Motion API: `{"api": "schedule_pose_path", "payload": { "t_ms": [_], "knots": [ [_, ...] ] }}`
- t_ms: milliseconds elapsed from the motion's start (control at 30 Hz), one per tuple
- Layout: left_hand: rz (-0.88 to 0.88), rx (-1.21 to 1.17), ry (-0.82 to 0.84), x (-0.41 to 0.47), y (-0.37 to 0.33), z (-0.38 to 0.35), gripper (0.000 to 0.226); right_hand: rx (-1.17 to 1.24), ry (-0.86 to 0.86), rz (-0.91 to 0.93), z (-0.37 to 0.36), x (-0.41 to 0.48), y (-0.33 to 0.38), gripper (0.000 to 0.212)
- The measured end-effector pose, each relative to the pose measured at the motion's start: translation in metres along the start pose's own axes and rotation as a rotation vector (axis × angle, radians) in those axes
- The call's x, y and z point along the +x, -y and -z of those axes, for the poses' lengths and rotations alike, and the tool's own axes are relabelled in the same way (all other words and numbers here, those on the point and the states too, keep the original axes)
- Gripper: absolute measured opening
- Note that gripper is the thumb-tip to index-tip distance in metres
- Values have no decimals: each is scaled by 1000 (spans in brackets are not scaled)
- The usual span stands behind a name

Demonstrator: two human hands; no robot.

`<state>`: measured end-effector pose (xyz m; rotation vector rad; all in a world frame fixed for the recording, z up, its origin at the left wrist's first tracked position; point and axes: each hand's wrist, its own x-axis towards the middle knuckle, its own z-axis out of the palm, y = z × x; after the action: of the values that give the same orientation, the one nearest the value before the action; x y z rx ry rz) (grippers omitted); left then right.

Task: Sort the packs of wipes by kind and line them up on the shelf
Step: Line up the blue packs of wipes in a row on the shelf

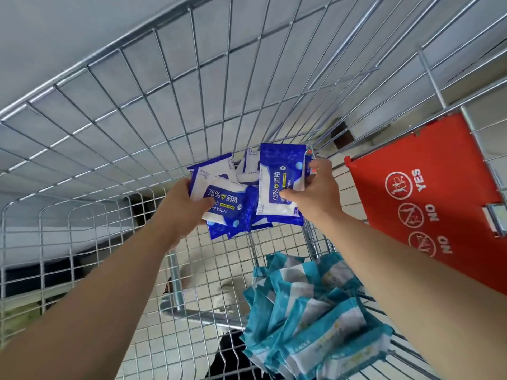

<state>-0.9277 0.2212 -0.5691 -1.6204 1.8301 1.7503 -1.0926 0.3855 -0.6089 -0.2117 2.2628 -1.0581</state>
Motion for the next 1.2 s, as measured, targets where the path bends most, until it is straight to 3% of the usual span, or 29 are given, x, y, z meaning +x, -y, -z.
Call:
{"api": "schedule_pose_path", "payload": {
  "t_ms": [200,300,500,733,900,1200],
  "knots": [
    [-101,36,-59,-6,-1,2,35,-65,52,-23,9,-9,12,23],
    [-119,46,-54,-20,-8,10,34,-85,40,11,23,-26,30,15],
    [-166,-11,-118,-81,-33,44,36,-158,91,201,54,-76,100,14],
    [-251,-57,-298,-214,-61,94,40,-223,98,495,89,-168,198,19],
    [-290,-181,-428,-334,-64,132,37,-172,233,654,118,-265,260,34],
    [-359,-281,-749,-537,-30,218,33,-243,451,997,105,-436,357,19]
  ]
}}
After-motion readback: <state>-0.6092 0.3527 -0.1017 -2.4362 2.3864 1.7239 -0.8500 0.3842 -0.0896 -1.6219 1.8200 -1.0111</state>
